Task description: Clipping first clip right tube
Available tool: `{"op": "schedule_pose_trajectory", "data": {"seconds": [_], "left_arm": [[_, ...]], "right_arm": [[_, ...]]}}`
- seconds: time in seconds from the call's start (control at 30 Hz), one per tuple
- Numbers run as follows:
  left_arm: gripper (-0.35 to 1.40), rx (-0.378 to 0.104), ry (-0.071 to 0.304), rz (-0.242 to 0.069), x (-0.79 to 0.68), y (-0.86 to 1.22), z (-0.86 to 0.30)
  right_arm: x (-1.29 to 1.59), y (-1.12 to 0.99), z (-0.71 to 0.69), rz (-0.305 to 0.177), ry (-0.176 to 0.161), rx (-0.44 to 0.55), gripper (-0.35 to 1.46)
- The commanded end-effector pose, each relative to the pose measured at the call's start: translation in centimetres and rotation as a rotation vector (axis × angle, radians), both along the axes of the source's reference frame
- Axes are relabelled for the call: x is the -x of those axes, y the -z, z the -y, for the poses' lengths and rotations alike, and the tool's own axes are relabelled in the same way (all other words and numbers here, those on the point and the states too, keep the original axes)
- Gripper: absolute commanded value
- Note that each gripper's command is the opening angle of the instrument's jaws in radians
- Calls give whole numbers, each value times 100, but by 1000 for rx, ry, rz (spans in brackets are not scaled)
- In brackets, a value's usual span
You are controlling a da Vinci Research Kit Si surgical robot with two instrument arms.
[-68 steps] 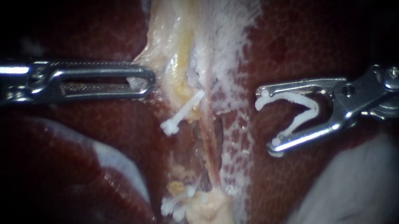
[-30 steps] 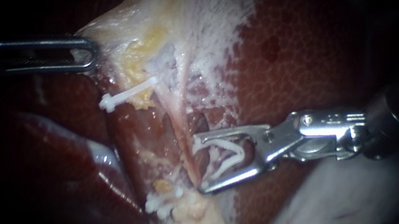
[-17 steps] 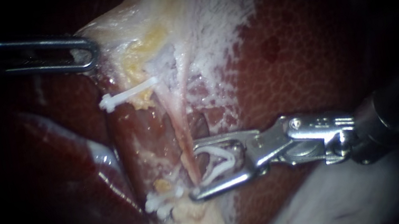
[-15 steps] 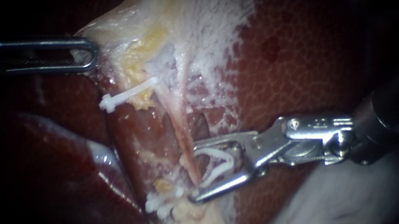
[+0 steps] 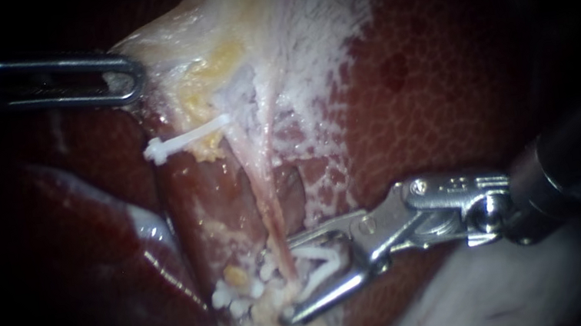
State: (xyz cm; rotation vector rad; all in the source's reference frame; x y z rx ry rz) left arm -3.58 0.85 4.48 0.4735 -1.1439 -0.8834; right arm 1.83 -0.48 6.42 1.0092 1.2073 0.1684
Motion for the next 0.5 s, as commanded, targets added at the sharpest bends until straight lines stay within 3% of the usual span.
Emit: {"op": "schedule_pose_trajectory", "data": {"seconds": [0.03, 0.2, 0.5], "left_arm": [[-35, 0, 0, 0, 0, 0, 0], [-35, 0, 0, 0, 0, 0, 0], [-35, 0, 0, 0, 0, 0, 0]], "right_arm": [[0, 1, -1, -4, 8, 0, 44], [0, 5, -6, -13, 43, -19, 34], [1, 6, -16, -8, 45, -34, 22]]}}
